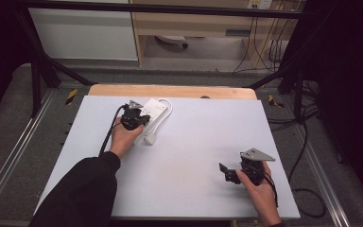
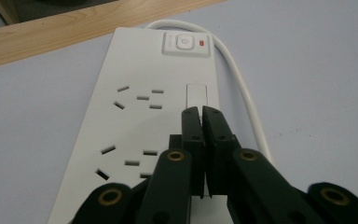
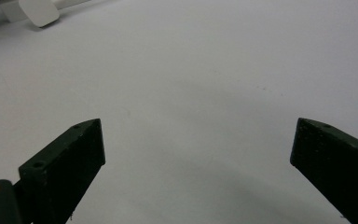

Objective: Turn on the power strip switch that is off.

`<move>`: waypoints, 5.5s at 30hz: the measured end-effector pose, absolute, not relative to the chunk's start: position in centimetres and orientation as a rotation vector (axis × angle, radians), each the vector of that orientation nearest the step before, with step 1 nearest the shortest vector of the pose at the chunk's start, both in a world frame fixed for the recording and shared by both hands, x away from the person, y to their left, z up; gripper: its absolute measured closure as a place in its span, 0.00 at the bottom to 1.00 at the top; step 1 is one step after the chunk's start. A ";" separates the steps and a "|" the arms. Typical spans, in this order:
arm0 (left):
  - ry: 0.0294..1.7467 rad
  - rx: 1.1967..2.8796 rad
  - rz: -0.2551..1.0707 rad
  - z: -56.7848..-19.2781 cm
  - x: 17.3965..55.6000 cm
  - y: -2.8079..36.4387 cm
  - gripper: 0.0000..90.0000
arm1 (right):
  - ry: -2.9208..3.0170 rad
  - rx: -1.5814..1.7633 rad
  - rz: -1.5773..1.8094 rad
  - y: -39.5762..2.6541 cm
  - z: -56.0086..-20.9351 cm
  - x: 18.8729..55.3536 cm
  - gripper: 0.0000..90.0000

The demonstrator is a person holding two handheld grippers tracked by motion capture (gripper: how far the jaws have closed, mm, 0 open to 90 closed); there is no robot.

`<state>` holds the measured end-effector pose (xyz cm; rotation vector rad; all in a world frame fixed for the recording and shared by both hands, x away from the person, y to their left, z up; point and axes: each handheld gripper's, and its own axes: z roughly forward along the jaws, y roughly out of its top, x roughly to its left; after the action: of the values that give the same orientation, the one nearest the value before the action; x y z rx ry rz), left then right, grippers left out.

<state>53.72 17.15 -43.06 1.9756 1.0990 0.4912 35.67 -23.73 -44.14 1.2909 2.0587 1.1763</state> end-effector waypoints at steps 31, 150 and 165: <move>1.090 1.985 0.484 -43.3 54.0 17.2 1.00 | 2.071 1.292 1.174 -23.7 -44.2 35.6 0.04; 1.073 1.809 0.446 -40.9 52.8 17.6 0.12 | 2.079 1.273 1.170 -23.5 -44.1 35.6 0.03; 1.057 1.808 0.457 -39.5 51.6 18.2 0.08 | 2.088 1.264 1.180 -23.4 -44.1 35.6 0.03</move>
<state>51.60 18.20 -39.52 1.8079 1.0569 0.4574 35.60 -23.39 -44.10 1.2637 2.0880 1.1800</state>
